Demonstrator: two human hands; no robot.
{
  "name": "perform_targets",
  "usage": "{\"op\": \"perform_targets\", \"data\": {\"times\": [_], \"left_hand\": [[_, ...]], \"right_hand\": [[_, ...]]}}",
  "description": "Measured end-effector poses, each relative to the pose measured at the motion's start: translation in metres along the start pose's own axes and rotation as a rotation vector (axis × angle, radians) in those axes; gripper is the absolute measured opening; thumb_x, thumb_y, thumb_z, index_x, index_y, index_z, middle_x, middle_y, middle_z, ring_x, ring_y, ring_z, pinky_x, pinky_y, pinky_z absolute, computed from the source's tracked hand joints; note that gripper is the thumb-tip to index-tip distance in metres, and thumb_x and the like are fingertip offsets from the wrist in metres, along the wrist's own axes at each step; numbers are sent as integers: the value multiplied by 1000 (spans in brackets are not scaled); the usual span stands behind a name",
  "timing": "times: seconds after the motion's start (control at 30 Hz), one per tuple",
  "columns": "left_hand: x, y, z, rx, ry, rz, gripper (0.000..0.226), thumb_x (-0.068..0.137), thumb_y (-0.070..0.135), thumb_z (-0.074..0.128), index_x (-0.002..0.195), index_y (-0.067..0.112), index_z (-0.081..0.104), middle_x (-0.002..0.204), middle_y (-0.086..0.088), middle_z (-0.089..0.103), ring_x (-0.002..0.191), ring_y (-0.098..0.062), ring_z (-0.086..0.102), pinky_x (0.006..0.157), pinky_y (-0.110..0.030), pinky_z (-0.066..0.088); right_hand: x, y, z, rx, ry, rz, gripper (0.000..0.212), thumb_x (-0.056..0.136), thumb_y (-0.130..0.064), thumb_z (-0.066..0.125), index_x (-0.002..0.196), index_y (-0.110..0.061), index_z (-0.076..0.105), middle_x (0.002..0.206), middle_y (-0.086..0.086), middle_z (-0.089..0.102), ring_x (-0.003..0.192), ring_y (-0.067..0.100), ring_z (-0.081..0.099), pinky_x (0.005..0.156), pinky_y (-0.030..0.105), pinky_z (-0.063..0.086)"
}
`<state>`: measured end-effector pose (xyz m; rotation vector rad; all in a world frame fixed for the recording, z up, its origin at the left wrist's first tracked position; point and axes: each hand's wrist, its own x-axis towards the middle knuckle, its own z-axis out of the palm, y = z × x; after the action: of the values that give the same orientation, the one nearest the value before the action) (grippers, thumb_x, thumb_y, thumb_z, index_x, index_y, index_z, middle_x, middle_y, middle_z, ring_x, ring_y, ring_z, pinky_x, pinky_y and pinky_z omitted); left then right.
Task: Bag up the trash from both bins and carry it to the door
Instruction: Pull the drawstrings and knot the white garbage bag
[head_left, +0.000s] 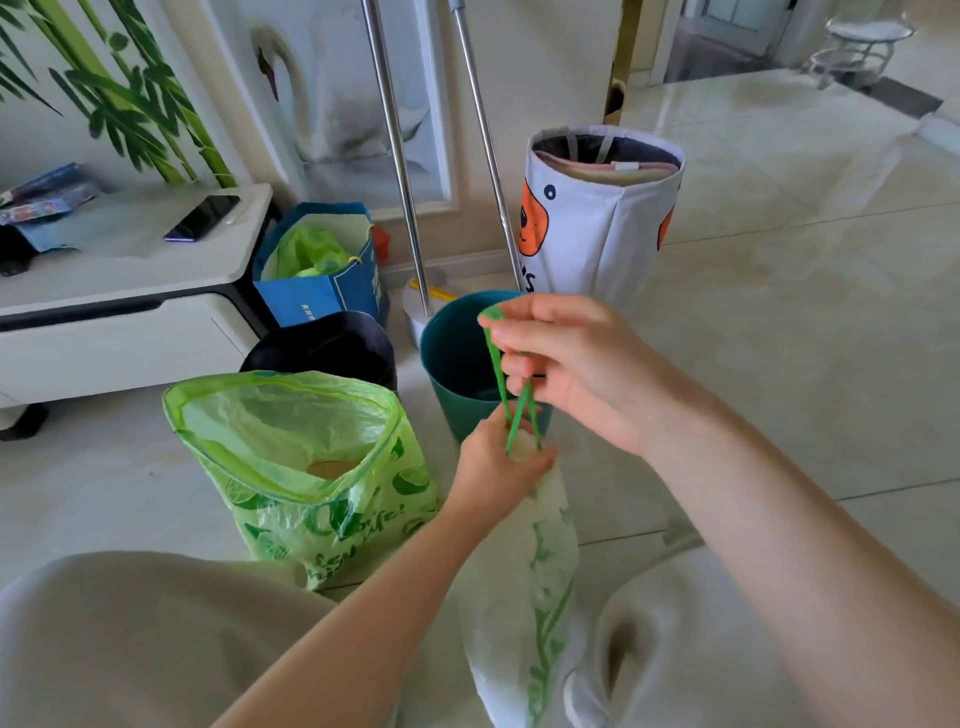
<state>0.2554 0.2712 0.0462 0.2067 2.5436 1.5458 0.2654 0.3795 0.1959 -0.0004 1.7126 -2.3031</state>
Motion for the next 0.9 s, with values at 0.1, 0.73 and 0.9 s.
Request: {"op": "perform_targets", "data": {"times": [0.1, 0.73, 0.9], "left_hand": [[5, -8, 3, 84, 94, 43, 7, 81, 27, 60, 78, 21, 60, 72, -5, 61, 70, -24, 57, 70, -45, 51], [20, -41, -11, 329, 106, 296, 40, 89, 39, 40, 87, 12, 70, 75, 8, 60, 78, -13, 54, 87, -37, 42], [19, -42, -7, 333, -41, 187, 30, 97, 37, 39, 104, 25, 66, 99, 10, 57, 106, -10, 42, 98, -31, 26]], "right_hand": [[-1, -4, -4, 42, -17, -44, 19, 85, 0, 59, 104, 2, 61, 71, 3, 50, 60, 12, 42, 58, 25, 32], [1, -5, -10, -664, 355, -565, 10, 76, -8, 72, 79, -18, 75, 75, -1, 73, 71, 12, 68, 69, 21, 54], [5, 0, -2, -320, 363, -452, 18, 77, 0, 70, 75, -17, 72, 69, 10, 72, 58, 13, 62, 55, 17, 45]]}}
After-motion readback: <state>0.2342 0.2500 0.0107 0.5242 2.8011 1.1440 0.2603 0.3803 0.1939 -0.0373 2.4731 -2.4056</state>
